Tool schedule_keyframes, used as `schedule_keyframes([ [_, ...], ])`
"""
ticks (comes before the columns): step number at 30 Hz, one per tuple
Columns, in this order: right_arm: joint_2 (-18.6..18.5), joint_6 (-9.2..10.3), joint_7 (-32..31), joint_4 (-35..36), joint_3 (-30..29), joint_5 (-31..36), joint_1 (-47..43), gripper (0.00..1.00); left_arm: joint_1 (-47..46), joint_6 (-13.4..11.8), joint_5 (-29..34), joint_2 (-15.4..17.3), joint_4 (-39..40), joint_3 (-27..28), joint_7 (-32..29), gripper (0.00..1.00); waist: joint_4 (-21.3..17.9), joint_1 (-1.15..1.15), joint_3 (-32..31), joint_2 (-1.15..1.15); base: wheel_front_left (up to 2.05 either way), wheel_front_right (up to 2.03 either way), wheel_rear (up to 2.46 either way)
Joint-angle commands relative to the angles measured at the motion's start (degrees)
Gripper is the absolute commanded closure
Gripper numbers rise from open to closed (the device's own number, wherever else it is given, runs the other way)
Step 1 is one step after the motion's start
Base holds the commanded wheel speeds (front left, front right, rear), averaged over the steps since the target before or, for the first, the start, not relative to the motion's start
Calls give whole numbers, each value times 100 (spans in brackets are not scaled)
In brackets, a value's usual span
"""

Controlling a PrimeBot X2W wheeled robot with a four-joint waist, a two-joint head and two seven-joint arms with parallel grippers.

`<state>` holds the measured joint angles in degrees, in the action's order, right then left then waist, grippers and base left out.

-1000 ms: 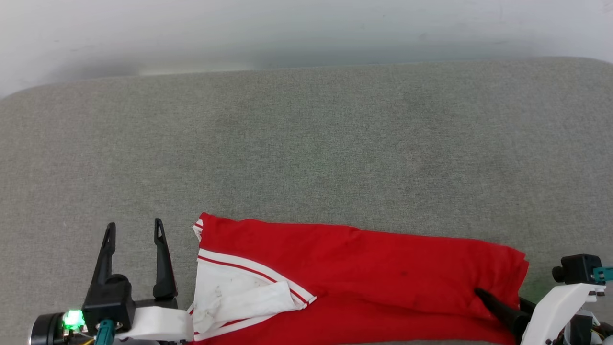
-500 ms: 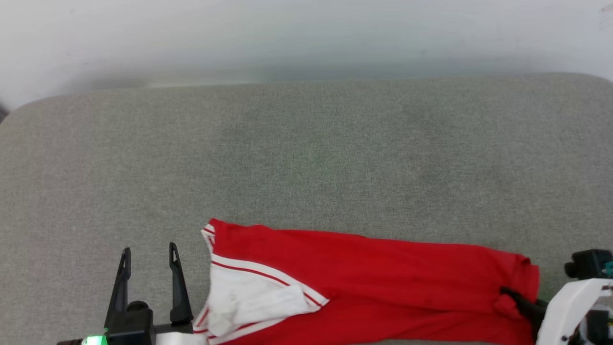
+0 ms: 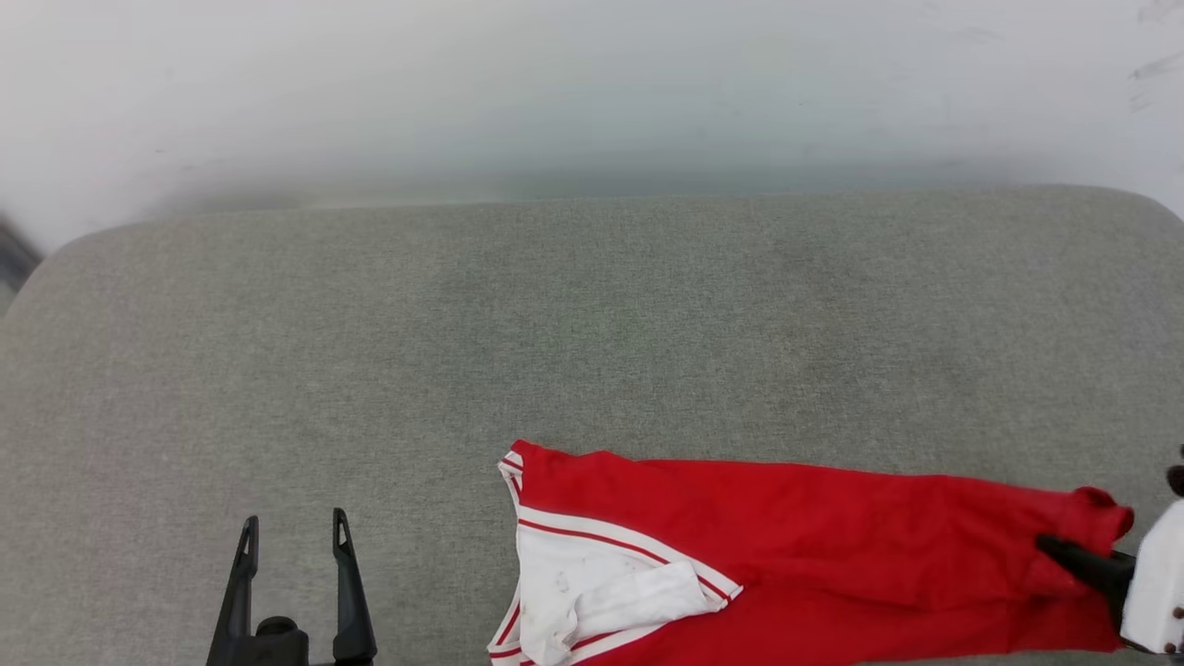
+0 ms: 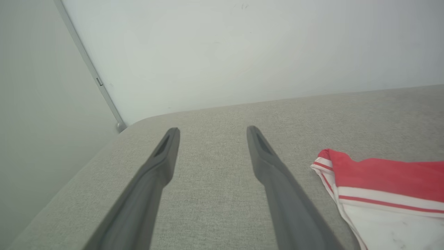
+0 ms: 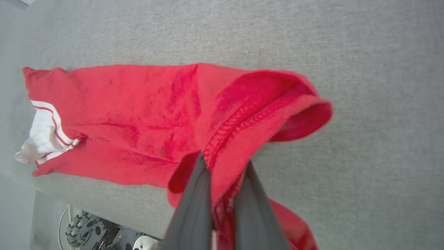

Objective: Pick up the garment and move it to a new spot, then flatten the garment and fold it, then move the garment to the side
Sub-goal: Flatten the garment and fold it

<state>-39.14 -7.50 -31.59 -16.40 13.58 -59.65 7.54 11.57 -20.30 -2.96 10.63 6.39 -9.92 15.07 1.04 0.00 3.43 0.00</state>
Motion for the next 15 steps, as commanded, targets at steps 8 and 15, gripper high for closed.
schedule_keyframes([
  [8,249,2,-827,1791,346,-175,99,100,28,141,135,-113,-7,137,12,0,51,0,63,0,0,0,0],
  [15,618,2,-1072,2345,1299,537,926,100,-187,230,187,-152,-35,174,12,0,113,0,269,0,0,0,0],
])
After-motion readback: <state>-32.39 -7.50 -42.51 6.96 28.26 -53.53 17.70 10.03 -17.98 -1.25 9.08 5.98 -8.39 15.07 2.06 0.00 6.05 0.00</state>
